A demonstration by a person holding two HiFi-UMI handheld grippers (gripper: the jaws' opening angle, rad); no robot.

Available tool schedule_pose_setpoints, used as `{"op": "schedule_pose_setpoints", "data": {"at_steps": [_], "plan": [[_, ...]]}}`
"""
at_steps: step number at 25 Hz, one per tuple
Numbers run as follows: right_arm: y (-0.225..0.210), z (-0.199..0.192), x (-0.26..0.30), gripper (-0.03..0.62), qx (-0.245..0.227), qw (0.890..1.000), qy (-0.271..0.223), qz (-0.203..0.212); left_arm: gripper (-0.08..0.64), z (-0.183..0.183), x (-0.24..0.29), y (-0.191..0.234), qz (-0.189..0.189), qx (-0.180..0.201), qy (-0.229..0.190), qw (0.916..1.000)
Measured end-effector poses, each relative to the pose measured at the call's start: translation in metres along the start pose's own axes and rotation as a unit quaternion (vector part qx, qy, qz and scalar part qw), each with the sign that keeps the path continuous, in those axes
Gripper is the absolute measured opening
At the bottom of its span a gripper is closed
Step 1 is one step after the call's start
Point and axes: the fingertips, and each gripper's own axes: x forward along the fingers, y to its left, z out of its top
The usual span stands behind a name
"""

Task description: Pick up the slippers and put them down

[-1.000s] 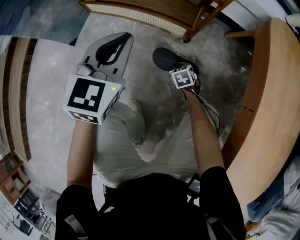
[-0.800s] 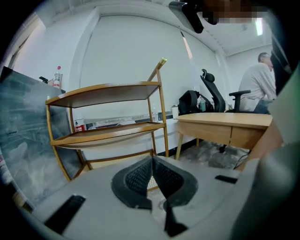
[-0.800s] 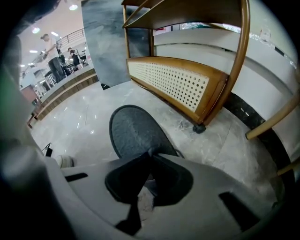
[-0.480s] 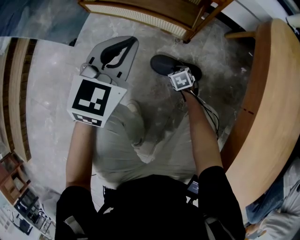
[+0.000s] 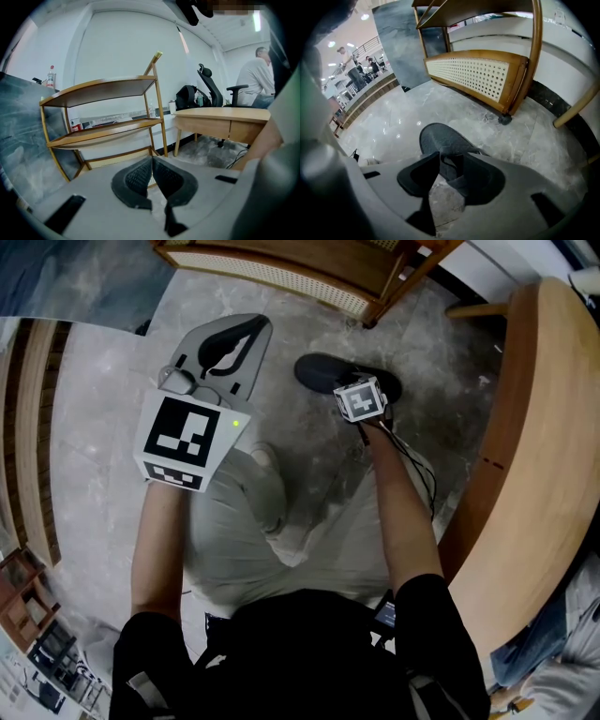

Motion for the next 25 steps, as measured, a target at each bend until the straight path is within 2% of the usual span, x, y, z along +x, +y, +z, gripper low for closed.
{"op": "schedule_pose_setpoints", "data": {"at_steps": [5,11,15,19,25], "plan": [[-0.003,0.006,-0.010,0.150,0.019,1.000,-0.016,0.004,0.006,0.001,0.003,-0.004,-0.005,0.006,-0.001,1.0000],[-0.005,0.020,-0.029,0.114,0.042,0.998,-0.044,0.000,0.006,-0.001,0.010,-0.006,-0.010,0.008,0.003,0.9999],[-0.005,0.038,-0.049,0.085,0.041,0.996,-0.083,0.001,0.006,-0.001,0.014,-0.007,-0.008,0.007,0.005,0.9999],[-0.009,0.059,-0.078,0.040,0.025,0.992,-0.122,-0.017,0.006,0.000,0.016,-0.009,-0.009,0.008,0.006,0.9999],[-0.012,0.108,-0.135,0.000,0.013,0.977,-0.209,-0.036,0.006,0.001,0.018,-0.011,-0.005,0.008,0.008,0.9999]]}}
